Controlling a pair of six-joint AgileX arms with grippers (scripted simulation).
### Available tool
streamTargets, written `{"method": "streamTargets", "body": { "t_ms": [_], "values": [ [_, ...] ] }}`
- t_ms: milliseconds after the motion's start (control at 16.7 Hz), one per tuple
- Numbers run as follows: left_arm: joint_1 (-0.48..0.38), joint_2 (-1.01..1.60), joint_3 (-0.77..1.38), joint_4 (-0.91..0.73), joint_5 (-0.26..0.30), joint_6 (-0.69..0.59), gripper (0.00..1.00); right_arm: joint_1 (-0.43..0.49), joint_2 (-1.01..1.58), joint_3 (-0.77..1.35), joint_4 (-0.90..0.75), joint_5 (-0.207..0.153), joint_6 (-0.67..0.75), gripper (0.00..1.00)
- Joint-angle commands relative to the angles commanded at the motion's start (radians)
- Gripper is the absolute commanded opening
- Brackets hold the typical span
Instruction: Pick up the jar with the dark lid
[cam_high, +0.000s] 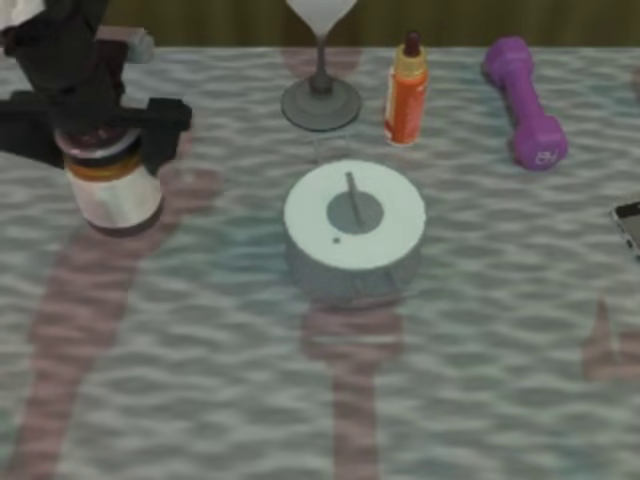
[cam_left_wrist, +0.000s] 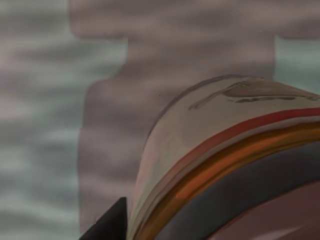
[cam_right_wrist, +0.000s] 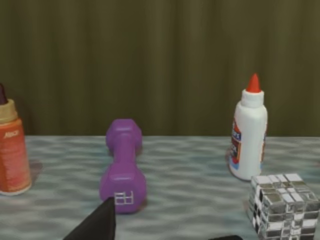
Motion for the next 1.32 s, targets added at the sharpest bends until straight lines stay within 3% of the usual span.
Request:
{"method": "streamTargets", "body": {
  "t_ms": [180, 360, 660, 1080, 1320],
  "values": [
    [-0.074, -0.006, -0.053, 0.046, -0.032, -0.147, 0.00, 0.000, 0.000, 0.000, 0.000, 0.000, 0.000, 1.00],
    [-0.110, -0.010, -0.078, 0.069, -0.049, -0.210, 0.00, 0.000, 0.000, 0.000, 0.000, 0.000, 0.000, 1.00],
    [-0.106, -0.005, -0.078, 0.071, -0.047, -0.208, 0.00, 0.000, 0.000, 0.000, 0.000, 0.000, 0.000, 1.00],
    [-0.104, 0.057, -0.170, 0.230, -0.047, -0.203, 0.00, 0.000, 0.000, 0.000, 0.000, 0.000, 0.000, 1.00],
    [-0.103, 0.061, -0.175, 0.238, -0.047, -0.203, 0.00, 0.000, 0.000, 0.000, 0.000, 0.000, 0.000, 1.00]
  ]
}}
